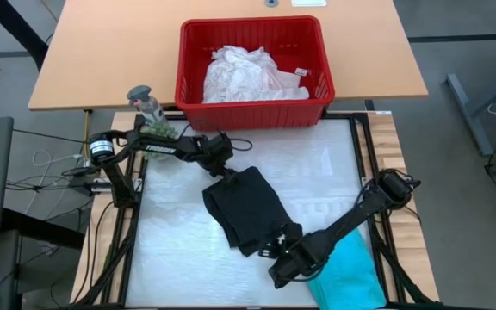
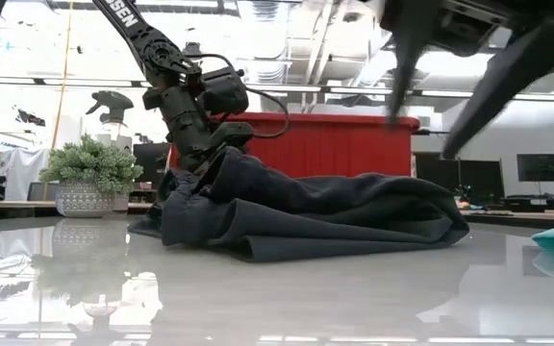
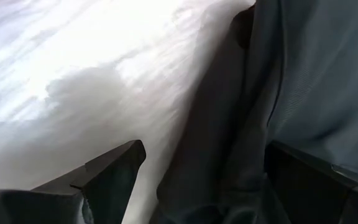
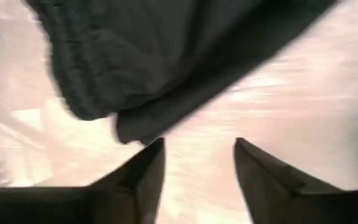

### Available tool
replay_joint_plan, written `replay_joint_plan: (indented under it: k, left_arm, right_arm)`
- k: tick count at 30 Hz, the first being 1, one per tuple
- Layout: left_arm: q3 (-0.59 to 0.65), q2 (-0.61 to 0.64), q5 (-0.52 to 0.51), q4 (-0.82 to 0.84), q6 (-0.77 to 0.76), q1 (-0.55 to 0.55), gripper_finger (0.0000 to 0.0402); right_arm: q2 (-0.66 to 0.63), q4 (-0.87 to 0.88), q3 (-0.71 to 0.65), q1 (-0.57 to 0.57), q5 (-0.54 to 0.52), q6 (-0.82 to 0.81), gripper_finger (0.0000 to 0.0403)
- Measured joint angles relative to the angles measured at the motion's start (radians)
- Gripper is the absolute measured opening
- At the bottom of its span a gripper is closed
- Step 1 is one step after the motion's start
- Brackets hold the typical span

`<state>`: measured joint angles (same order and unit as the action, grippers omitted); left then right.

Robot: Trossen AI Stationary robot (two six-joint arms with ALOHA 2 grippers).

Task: Fold Laundry from Bin
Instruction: Fold the black shorts

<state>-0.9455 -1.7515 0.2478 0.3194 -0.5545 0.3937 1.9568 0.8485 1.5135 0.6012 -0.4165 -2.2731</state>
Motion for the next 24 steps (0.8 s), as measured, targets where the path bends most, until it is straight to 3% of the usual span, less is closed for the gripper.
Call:
replay_joint_plan:
  k: [4, 7, 13, 19, 24]
  left_arm:
    - [0.0, 0.0, 0.006, 0.006, -0.006, -0.001, 0.0326]
    - [0.0, 0.0, 0.001, 0.009, -0.012, -0.008, 0.0325]
    - [-0.001, 0.0, 0.004, 0.014, -0.026, -0.013, 0.0325]
    - [-0.001, 0.0, 0.0, 0.015, -0.038, -0.02, 0.0325]
    - [0.0, 0.0, 0.058, 0.018, -0.042, -0.014, 0.0325]
  right_arm:
    - [0.014, -0.011, 0.0, -0.032, -0.008, -0.003, 0.0268]
    - [0.029, 0.023, -0.001, -0.068, -0.02, -0.011, 0.0293]
    - [0.029, 0.052, -0.001, -0.1, -0.033, -0.008, 0.0301]
    - [0.029, 0.211, -0.001, -0.119, 0.087, -0.03, 0.0301]
    - [0.029, 0.342, -0.008, -0.149, 0.104, -0.008, 0.0301]
